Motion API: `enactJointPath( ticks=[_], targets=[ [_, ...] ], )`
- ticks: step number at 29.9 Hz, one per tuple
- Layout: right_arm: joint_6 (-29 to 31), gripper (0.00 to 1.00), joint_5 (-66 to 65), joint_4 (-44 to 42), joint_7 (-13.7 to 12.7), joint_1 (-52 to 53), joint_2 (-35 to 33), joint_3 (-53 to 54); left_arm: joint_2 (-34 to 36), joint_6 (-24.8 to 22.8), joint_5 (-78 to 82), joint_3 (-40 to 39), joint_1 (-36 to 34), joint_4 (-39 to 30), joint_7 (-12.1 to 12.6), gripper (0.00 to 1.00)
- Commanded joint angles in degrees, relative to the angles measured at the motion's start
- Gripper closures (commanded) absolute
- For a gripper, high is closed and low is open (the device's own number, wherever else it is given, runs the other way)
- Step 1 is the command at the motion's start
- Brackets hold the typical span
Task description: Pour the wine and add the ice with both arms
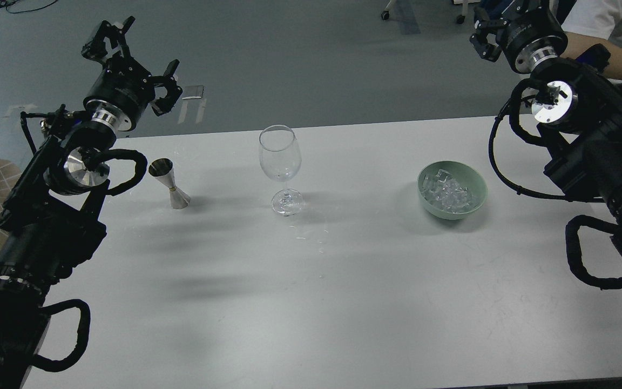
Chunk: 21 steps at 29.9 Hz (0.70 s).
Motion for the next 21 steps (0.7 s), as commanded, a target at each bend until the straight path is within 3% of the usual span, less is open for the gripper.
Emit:
enactJointPath(
  ticks=[1, 21],
  targets=[
    [0.08, 0.0, 0.0, 0.49, 0.0, 0.53, -0.11, -0.22, 0.04, -0.03, -0.11, 0.22, 0.42, 0.04, 0.09, 0.02],
    [-0.01, 0.0, -0.27, 1.9, -0.09, 2.2, -0.2, -0.48, 0.21, 0.32, -0.2, 0.22, -0.63, 0.66, -0.08, 0.02]
  ],
)
